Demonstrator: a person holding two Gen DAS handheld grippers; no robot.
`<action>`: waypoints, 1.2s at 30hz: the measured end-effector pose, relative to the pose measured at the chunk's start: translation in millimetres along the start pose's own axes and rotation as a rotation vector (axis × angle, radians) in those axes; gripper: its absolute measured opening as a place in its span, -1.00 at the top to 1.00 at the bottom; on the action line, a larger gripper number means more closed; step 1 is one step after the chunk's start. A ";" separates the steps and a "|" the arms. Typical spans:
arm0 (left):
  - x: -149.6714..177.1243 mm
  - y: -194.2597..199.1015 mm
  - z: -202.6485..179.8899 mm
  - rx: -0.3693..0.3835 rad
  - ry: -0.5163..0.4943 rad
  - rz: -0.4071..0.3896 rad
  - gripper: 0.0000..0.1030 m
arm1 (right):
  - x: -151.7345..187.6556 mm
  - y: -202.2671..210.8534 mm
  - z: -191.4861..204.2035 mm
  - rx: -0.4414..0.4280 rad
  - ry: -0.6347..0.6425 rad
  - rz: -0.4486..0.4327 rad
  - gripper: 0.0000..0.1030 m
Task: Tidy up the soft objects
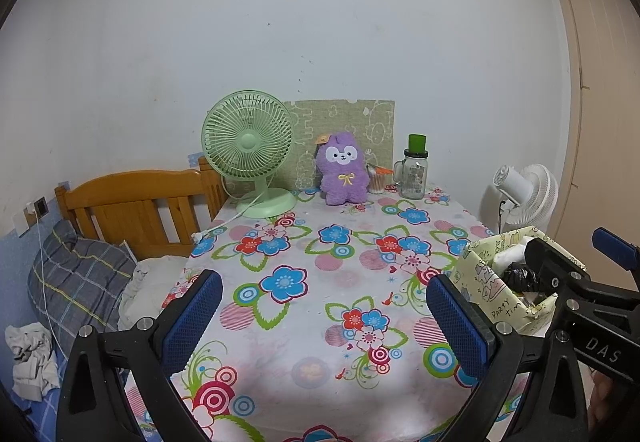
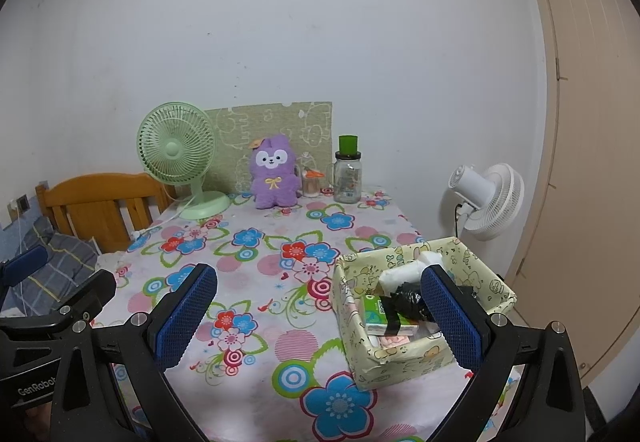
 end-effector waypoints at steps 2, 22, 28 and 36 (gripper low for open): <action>-0.1 -0.6 -0.3 0.000 -0.001 0.001 -0.99 | 0.1 -0.2 -0.1 0.001 0.001 0.001 -1.00; 3.2 -3.2 -0.2 -0.007 -0.003 0.007 -0.99 | 0.3 -0.5 -1.1 0.002 0.001 0.001 -1.00; 3.1 -3.5 0.0 -0.006 -0.004 0.007 -0.99 | -1.6 -1.0 -3.9 0.003 -0.006 -0.006 -0.99; 3.3 -3.7 -0.1 -0.006 -0.005 0.006 -0.99 | -2.4 1.1 -3.8 0.003 -0.003 -0.009 -1.00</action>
Point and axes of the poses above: each gripper's, at about its wrist camera, not at the fingertips, and y roughly against the way its jaws point, z to its left, x to its underside, the point moved 2 cm from there along -y, roughly the way its jaws point, and after that the axes turned 15 degrees about -z, right-handed, at the moved point
